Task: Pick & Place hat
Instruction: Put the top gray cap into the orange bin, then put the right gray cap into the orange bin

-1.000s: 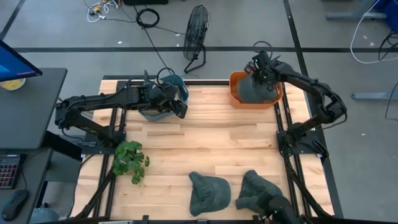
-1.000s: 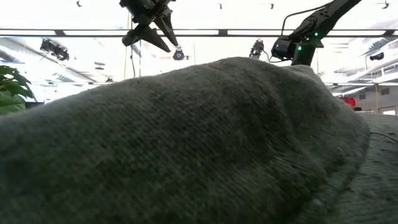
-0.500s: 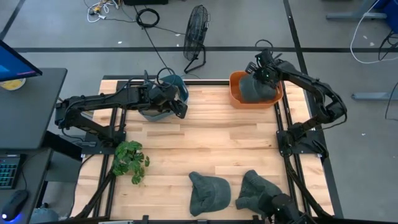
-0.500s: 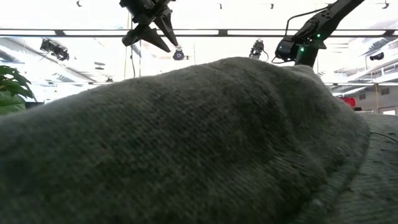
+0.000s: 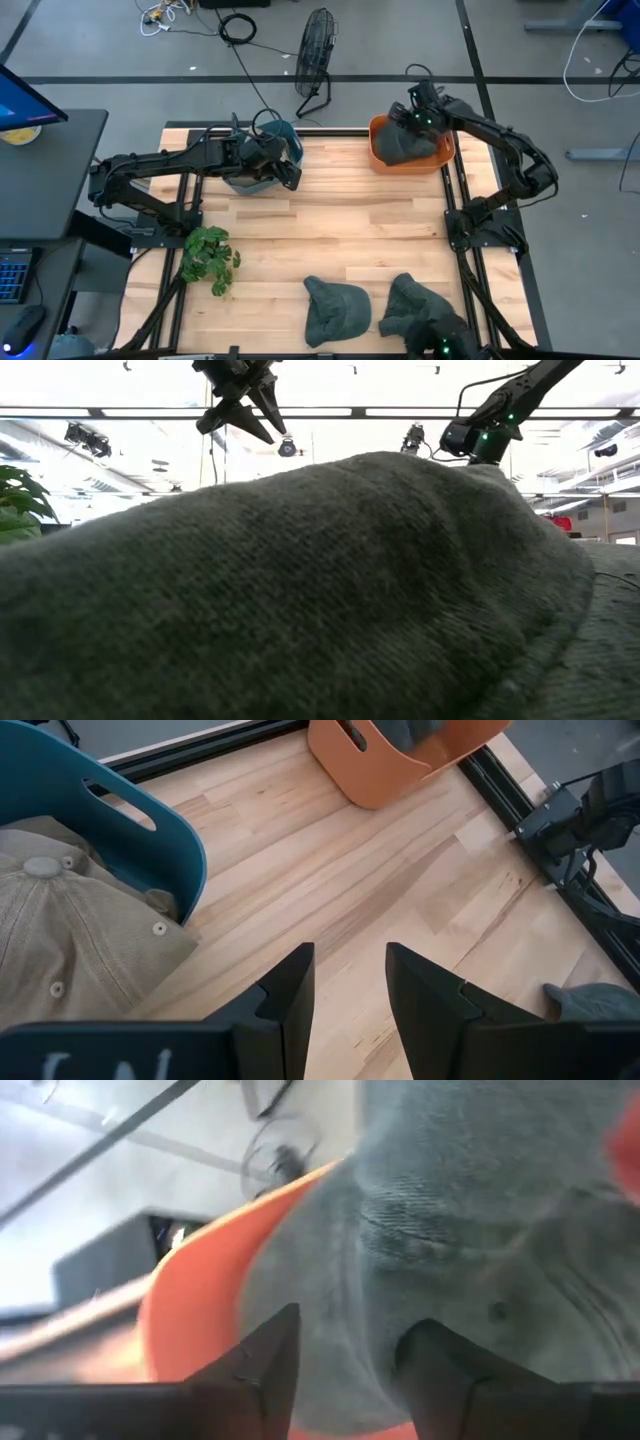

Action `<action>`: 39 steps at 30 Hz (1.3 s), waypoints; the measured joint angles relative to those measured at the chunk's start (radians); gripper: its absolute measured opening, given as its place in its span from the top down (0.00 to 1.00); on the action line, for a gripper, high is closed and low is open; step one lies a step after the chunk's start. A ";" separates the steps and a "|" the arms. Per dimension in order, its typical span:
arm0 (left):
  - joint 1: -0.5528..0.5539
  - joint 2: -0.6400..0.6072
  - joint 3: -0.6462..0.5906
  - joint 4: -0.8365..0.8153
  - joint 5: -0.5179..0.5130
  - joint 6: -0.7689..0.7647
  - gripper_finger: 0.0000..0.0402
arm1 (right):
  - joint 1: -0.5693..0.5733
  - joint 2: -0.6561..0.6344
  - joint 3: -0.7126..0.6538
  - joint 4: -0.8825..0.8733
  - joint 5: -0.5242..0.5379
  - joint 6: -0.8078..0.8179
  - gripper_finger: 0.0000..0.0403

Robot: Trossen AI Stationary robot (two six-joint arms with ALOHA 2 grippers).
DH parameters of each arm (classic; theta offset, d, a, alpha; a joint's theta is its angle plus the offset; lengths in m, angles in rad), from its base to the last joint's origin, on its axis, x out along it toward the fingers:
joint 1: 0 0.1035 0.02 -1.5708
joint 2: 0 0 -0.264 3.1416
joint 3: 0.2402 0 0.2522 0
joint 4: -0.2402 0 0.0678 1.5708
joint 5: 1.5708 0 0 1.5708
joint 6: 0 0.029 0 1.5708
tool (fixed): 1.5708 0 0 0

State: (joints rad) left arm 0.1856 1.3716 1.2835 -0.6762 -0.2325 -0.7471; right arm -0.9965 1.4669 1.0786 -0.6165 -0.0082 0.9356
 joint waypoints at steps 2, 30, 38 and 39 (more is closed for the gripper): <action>0.000 0.000 0.000 0.000 0.000 0.000 0.67 | 0.018 -0.006 0.000 0.018 -0.053 -0.060 0.57; -0.107 0.000 0.000 0.001 0.000 -0.008 0.67 | 0.778 -0.582 0.000 -0.407 -0.482 -0.760 0.48; -0.107 0.000 0.000 0.001 0.000 -0.008 0.67 | 1.051 -0.518 0.000 -0.512 -0.569 -0.892 0.48; -0.107 0.000 0.000 0.000 0.000 -0.008 0.67 | 1.085 -0.504 0.000 -0.514 -0.576 -0.913 0.48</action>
State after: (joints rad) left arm 0.0788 1.3716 1.2835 -0.6758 -0.2325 -0.7555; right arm 0.0889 0.9625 1.0786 -1.1306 -0.5841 0.0226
